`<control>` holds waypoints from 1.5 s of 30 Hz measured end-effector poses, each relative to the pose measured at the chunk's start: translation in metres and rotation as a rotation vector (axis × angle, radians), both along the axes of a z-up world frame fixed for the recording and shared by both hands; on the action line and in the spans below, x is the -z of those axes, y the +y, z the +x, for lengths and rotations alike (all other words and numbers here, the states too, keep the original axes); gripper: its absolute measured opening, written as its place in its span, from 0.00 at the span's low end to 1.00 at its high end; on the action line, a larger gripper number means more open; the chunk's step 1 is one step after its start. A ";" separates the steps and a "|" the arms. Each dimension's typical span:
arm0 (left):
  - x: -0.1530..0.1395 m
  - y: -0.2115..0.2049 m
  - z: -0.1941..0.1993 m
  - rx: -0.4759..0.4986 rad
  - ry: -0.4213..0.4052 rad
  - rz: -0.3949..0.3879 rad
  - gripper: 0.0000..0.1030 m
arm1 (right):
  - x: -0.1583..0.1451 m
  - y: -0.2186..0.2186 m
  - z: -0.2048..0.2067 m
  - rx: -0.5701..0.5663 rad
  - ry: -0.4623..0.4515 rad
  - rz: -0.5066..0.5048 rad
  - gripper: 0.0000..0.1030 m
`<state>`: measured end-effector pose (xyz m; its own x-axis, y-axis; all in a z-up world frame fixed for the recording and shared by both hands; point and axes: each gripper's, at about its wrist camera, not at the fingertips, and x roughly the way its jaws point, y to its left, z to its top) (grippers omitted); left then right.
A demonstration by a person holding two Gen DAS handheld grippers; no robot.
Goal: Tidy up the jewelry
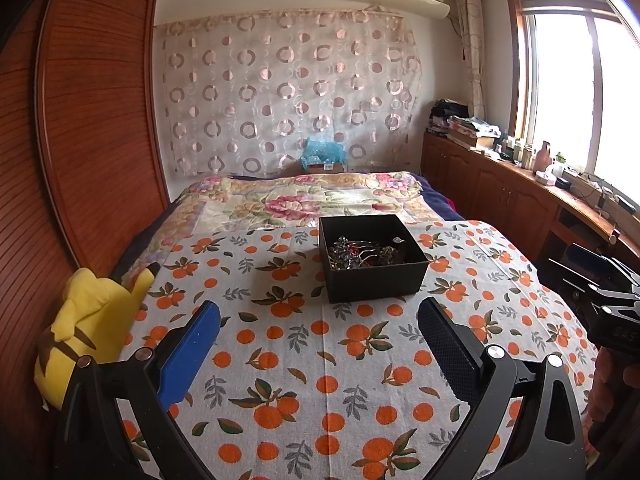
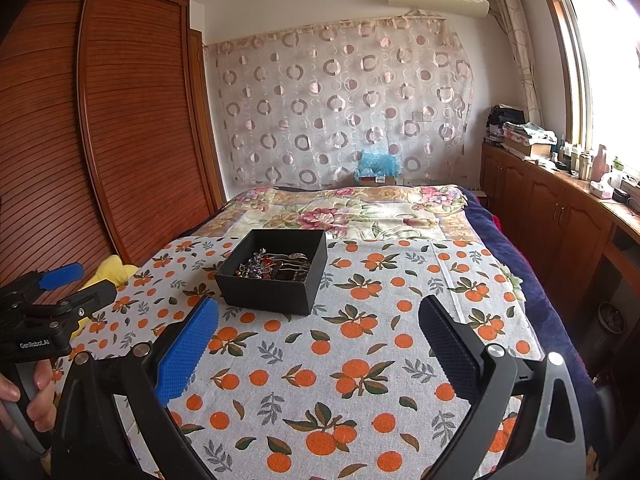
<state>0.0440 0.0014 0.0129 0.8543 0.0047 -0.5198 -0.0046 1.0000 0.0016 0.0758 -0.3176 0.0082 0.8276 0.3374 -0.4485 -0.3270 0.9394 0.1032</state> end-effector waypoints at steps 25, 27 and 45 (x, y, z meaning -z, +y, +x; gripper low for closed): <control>0.002 -0.001 -0.001 0.000 -0.003 0.001 0.93 | 0.000 -0.001 -0.001 -0.001 0.000 0.004 0.98; 0.002 -0.001 -0.001 0.000 -0.003 0.001 0.93 | 0.000 -0.001 0.000 -0.001 -0.001 0.003 0.98; 0.001 -0.005 -0.002 0.002 -0.009 0.007 0.93 | 0.001 -0.002 -0.001 0.000 0.000 0.005 0.98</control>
